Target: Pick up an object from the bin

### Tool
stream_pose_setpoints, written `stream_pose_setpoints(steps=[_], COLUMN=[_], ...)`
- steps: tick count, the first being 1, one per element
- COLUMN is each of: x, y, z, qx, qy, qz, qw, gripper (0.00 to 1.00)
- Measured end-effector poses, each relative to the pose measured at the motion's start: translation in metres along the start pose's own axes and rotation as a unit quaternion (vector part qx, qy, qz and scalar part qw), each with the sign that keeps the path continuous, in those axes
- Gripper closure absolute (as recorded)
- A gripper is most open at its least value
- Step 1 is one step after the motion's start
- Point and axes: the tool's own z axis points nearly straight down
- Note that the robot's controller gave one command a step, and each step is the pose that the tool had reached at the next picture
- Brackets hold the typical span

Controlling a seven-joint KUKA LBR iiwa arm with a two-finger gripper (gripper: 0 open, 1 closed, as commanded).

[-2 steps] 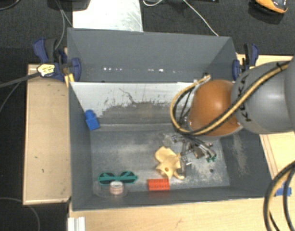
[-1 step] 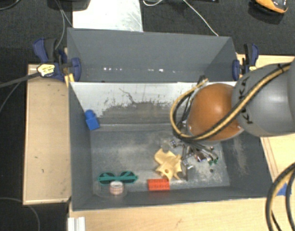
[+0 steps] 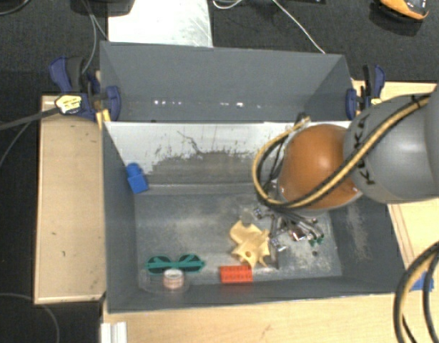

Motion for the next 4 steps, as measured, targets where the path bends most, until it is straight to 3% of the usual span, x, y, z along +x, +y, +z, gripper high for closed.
stream_pose_setpoints(steps=[1,2,4], x=[-0.0028,-0.0101,-0.0097], y=[0.0036,0.0072,0.0072], z=[0.0001,-0.0028,-0.0038], qx=[0.000,0.003,0.002], qy=[-0.0018,-0.0042,-0.0041], qz=[-0.025,-0.056,-0.055], qw=[0.9997,0.9984,0.9985], gripper=[0.00,1.00,1.00])
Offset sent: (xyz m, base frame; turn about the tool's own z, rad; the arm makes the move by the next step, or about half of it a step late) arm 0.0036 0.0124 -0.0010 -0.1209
